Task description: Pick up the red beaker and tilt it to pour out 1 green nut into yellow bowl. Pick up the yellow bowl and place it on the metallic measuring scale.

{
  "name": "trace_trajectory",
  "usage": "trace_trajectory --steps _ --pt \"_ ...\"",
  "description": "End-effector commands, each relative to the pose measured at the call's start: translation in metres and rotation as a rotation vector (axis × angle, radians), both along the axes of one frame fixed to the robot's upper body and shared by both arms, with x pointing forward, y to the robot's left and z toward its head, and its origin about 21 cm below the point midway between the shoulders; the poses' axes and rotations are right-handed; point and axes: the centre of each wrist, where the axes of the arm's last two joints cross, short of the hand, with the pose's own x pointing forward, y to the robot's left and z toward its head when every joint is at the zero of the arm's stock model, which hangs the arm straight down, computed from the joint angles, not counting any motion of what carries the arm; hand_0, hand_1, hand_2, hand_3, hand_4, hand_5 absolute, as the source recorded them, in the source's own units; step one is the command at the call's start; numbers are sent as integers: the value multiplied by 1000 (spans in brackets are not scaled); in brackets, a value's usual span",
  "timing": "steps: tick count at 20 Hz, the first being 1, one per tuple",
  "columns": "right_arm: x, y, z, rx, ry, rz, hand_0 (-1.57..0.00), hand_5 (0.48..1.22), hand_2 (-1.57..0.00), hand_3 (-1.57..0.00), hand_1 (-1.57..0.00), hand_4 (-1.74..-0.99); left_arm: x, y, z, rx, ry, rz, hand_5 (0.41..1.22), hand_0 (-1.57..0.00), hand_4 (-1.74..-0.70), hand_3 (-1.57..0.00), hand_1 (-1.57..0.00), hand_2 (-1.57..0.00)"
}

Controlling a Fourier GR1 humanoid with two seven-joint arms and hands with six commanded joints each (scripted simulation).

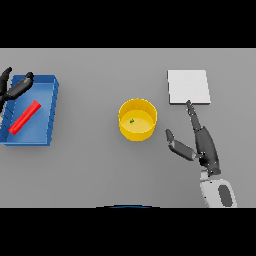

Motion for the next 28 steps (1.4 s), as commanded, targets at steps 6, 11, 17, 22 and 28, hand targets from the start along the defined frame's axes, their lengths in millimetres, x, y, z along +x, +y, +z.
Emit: trace_trajectory --steps 6,11,17,22,28 --pt "25 -4 25 -327 -34 235 1 716 1 1 1 -1190 -2 -1 5 -23 -46 -9 676 -13 -719 -9 -12 -11" --pt "53 18 52 -758 -137 490 1 703 1 1 1 -1233 -3 -1 0 -38 -36 -22 667 -4 -716 -2 -3 -3" --pt "74 43 60 -1055 -168 714 1 704 1 1 1 -1211 -4 -2 0 -53 -37 -38 682 0 -716 0 0 0" --pt "94 64 52 -1215 -111 816 1 704 1 1 1 -1223 -6 4 0 -59 -34 -20 688 1 -722 1 1 1" --pt "109 80 43 -1333 -63 878 1 714 1 1 1 -1259 -7 3 1 -71 -41 -25 688 1 -723 1 1 1"
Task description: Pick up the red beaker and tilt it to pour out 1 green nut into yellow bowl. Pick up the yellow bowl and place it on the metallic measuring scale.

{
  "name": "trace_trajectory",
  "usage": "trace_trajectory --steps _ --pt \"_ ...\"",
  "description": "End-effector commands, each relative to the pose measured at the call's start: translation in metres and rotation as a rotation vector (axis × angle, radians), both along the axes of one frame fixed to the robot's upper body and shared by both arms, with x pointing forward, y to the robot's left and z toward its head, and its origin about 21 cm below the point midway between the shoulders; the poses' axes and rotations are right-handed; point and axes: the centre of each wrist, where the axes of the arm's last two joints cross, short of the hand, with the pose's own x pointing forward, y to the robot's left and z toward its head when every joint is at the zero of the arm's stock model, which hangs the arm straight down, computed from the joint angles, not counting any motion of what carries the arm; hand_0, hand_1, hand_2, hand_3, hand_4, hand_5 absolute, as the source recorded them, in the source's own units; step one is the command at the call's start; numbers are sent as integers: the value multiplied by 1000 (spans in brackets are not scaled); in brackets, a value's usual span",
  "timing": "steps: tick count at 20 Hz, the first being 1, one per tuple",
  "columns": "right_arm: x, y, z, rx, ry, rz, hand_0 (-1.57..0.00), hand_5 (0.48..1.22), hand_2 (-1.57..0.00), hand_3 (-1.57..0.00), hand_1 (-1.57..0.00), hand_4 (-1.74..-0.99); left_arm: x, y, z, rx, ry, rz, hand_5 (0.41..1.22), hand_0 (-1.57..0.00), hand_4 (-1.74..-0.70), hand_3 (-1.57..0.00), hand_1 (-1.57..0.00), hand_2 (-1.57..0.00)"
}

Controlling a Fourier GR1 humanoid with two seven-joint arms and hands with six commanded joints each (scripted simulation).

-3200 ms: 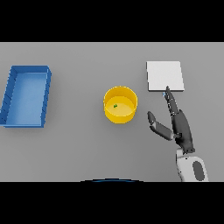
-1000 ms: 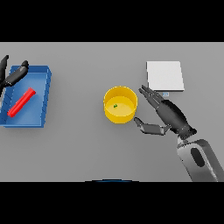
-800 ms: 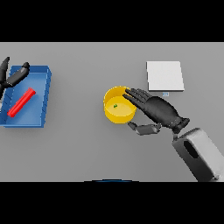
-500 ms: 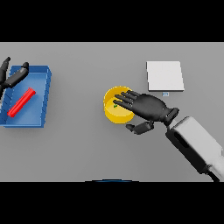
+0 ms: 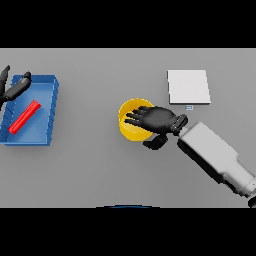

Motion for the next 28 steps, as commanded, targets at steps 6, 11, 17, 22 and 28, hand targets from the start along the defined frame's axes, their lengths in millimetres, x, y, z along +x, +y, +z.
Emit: trace_trajectory --steps 6,11,17,22,28 --pt "7 9 -3 -59 43 7 1 753 1 1 1 -1297 -3 1 -2 -6 -14 -7 688 1 -718 1 1 1" --pt "8 15 -8 -67 68 -32 -287 873 -176 -173 -236 -1387 -2 4 -4 -4 -9 0 691 1 -714 1 1 1" --pt "9 11 -7 -55 66 0 -1235 1130 -1122 -834 -1211 -1614 -3 5 -1 -13 -22 -12 696 1 -724 1 1 1" --pt "6 9 -6 -40 41 10 -1461 1191 -1264 -1218 -1453 -1699 -1 5 6 3 -18 -13 697 1 -719 1 1 1" --pt "13 2 10 0 46 -10 -1542 1213 -1331 -1340 -1540 -1730 -4 6 1 -3 -8 -13 696 1 -717 1 1 1"
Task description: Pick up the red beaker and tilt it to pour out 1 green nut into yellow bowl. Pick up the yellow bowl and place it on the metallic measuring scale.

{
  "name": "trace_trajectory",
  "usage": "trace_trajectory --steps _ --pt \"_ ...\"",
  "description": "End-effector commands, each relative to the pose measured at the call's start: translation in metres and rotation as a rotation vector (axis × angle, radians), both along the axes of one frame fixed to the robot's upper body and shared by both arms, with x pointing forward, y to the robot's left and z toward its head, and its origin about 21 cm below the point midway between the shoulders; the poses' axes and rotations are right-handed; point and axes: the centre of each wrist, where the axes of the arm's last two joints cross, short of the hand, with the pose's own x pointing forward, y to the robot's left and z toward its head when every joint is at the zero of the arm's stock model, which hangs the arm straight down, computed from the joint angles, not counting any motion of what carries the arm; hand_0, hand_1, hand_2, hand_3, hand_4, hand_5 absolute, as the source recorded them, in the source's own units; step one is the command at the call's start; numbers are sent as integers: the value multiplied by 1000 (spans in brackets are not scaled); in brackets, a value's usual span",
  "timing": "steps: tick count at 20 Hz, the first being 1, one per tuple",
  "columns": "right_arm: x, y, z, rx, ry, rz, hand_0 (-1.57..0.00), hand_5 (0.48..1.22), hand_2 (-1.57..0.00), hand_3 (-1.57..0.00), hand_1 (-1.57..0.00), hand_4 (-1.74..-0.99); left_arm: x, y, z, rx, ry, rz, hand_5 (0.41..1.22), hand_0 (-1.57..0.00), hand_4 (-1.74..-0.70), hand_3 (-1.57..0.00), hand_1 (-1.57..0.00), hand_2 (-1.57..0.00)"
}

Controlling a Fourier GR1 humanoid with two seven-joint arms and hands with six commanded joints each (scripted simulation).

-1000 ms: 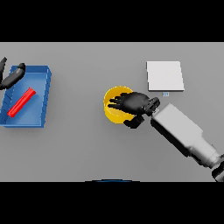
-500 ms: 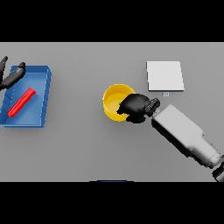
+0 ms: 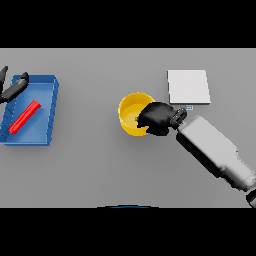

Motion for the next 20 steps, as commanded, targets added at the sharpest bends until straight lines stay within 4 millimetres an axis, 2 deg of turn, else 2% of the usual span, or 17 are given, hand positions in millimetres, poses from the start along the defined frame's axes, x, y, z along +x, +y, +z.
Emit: trace_trajectory --steps 1,3,6,8,12,14,20 --pt "-1 -2 3 2 2 -15 -1548 1215 -1337 -1331 -1546 -1732 1 1 0 0 -2 5 696 1 -719 1 1 1" --pt "0 -4 16 25 -6 -37 -1556 1217 -1389 -1284 -1555 -1735 2 -1 2 -6 5 5 693 1 -724 1 1 1" --pt "0 -14 41 44 -40 -64 -1563 1219 -1432 -1208 -1563 -1738 0 -2 -4 7 5 -4 688 1 -722 1 1 1" --pt "2 -25 50 43 -93 -110 -1566 1220 -1455 -1180 -1566 -1739 1 -3 -1 17 2 -5 686 1 -714 1 1 1" --pt "6 -23 54 46 -124 -143 -1561 1220 -1524 -1161 -1569 -1740 1 -4 4 4 3 -1 688 1 -720 1 1 1" --pt "10 -33 64 50 -148 -154 -1565 1220 -1513 -1155 -1570 -1741 -1 -4 3 5 -3 -4 698 1 -723 1 1 1" --pt "35 -61 60 63 -196 -278 -1569 1221 -1530 -1151 -1571 -1741 0 -4 8 11 16 21 720 1 -729 1 1 1"
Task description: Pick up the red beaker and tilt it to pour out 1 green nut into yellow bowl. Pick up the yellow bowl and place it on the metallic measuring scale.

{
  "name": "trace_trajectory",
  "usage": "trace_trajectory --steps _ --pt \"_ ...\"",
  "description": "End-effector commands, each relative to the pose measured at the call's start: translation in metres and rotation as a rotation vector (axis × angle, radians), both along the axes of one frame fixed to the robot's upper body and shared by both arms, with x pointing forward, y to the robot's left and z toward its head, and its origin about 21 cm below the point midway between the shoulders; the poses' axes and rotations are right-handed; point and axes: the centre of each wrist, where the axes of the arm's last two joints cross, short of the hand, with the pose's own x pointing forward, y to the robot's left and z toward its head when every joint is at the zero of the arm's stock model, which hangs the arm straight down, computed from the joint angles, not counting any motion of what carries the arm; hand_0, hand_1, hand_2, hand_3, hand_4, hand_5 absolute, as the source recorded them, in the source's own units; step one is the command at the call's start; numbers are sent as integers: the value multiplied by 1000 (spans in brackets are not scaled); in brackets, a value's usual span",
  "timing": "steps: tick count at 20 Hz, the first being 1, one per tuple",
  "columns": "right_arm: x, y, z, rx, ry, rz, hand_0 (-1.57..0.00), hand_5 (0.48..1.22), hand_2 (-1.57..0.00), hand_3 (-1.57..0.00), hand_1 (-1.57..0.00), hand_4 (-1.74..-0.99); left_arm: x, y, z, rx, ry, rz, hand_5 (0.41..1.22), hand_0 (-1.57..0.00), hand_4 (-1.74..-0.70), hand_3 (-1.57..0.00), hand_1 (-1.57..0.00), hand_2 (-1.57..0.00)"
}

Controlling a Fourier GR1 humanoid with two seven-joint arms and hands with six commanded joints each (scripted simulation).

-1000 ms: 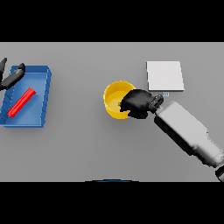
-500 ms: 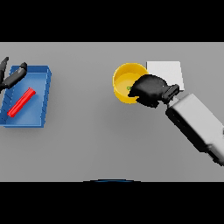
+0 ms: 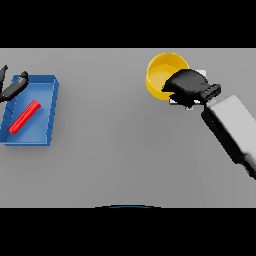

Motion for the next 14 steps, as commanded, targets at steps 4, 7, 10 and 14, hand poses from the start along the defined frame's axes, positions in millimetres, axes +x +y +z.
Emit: trace_trajectory --steps 4,7,10,14 --pt "15 -25 -4 3 -30 -48 -1570 1221 -1546 -1146 -1571 -1741 -1 1 0 -12 -10 -9 734 1 -739 1 1 1" --pt "24 -40 -14 -8 -20 -124 -1571 1221 -1537 -1147 -1571 -1741 -3 4 0 5 7 -4 734 1 -727 1 1 1" --pt "32 -51 -23 1 -26 -162 -1571 1221 -1487 -1195 -1571 -1741 -5 3 3 6 3 2 720 1 -720 1 1 1" --pt "40 -62 -37 18 20 -217 -1571 1221 -1439 -1318 -1571 -1741 -5 2 2 0 12 3 712 1 -725 1 1 1"
